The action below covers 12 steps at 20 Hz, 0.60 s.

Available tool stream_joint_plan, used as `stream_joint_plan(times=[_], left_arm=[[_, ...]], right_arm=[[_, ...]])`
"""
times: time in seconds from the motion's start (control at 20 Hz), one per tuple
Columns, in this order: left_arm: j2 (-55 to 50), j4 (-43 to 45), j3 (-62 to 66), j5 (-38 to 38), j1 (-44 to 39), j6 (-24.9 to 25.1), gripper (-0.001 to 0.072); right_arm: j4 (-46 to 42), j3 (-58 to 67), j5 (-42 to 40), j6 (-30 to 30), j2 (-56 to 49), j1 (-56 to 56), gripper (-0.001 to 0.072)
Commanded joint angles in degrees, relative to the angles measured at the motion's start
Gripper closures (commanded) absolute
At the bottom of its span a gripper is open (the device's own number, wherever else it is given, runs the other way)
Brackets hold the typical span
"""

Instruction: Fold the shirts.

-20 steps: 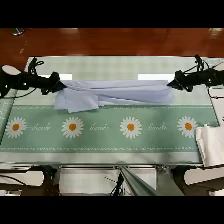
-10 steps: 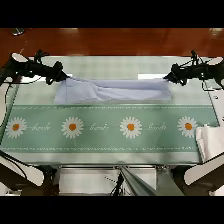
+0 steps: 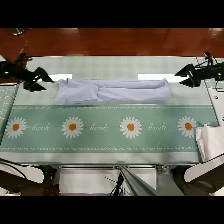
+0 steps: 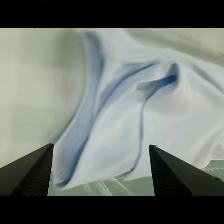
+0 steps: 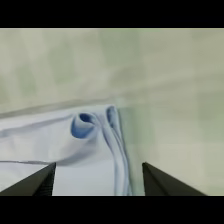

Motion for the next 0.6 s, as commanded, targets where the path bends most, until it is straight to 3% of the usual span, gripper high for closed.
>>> stream_joint_plan(times=[0.0,0.2,0.35,0.55], left_arm=[[10.6,2.7,-10.0,4.7,3.7,1.9,0.0002],[28.6,-9.7,-32.3,18.1,-0.7,10.3,0.0002],[37.6,-14.1,-43.3,23.3,-6.3,10.9,0.0002],[38.3,-14.1,-45.3,24.1,-14.1,10.9,0.0004]], right_arm=[[-6.3,-0.3,3.9,1.6,-0.2,-2.7,0.0092],[-5.7,-0.6,4.9,1.3,-3.2,0.4,0.0092],[-2.5,-0.6,6.2,-0.4,-5.1,5.1,0.0092],[-1.6,-0.6,5.6,-0.5,-5.3,11.0,0.0099]])
